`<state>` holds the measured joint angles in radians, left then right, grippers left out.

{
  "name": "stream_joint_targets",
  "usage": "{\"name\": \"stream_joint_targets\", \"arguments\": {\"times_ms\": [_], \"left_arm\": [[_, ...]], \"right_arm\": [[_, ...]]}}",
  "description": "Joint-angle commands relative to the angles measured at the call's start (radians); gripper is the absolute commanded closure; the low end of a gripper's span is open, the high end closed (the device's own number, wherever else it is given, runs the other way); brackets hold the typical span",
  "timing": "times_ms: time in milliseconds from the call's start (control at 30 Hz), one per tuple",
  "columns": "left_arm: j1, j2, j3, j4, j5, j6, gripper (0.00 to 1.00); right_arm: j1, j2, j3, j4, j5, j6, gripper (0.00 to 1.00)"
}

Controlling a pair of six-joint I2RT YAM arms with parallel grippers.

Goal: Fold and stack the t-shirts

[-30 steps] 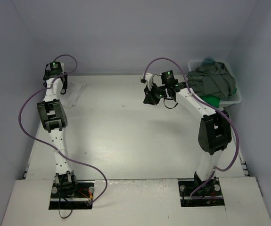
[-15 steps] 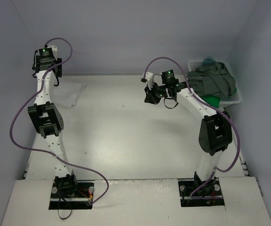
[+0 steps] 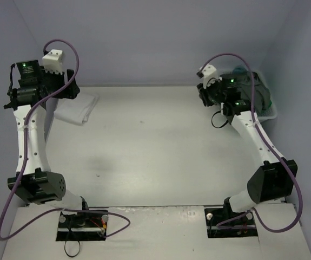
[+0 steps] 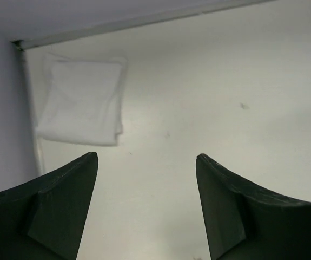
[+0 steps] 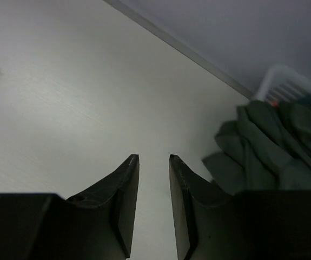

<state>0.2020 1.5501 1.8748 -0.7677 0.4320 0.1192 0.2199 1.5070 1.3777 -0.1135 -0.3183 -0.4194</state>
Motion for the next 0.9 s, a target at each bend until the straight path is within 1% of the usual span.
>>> {"name": "stream_joint_targets", "arguments": {"times_ms": [0,33,100,133,267,333,367,500,700,867], "left_arm": [[-0.007,-0.111,-0.058,-0.102,0.218,0.016,0.32],[-0.007,-0.134,-0.098,-0.113,0.235,0.028,0.32],[-0.006,-0.211,-0.147,-0.123,0.252,0.051,0.32],[-0.007,-0.263,-0.199,-0.125,0.255,0.057,0.32],[-0.006,-0.389,-0.328,-0.117,0.241,0.08,0.33],[-0.006,-0.453,-0.38,-0.107,0.229,0.082,0.32],[-0.006,-0.472,-0.431,-0.088,0.222,0.076,0.32],[-0.006,-0.525,-0.523,-0.055,0.189,0.069,0.32],[-0.003,-0.542,-0.559,-0.036,0.169,0.066,0.32],[0.007,-0.548,-0.583,-0.007,0.174,0.048,0.32]], "right_arm": [[-0.108,-0.067,-0.026,0.072,0.156,0.057,0.74],[-0.161,-0.073,-0.038,0.072,0.185,0.059,0.74],[-0.229,-0.085,-0.043,0.06,0.24,0.062,0.74],[-0.267,-0.087,-0.048,0.054,0.234,0.071,0.74],[-0.353,-0.122,-0.089,0.035,0.237,0.096,0.74],[-0.37,-0.129,-0.111,0.032,0.24,0.105,0.74],[-0.373,-0.139,-0.132,0.035,0.237,0.105,0.74],[-0.376,-0.143,-0.149,0.034,0.199,0.139,0.74],[-0.376,-0.094,-0.083,0.006,0.07,0.209,0.74],[-0.375,-0.088,-0.143,0.061,0.021,0.228,0.74]]}}
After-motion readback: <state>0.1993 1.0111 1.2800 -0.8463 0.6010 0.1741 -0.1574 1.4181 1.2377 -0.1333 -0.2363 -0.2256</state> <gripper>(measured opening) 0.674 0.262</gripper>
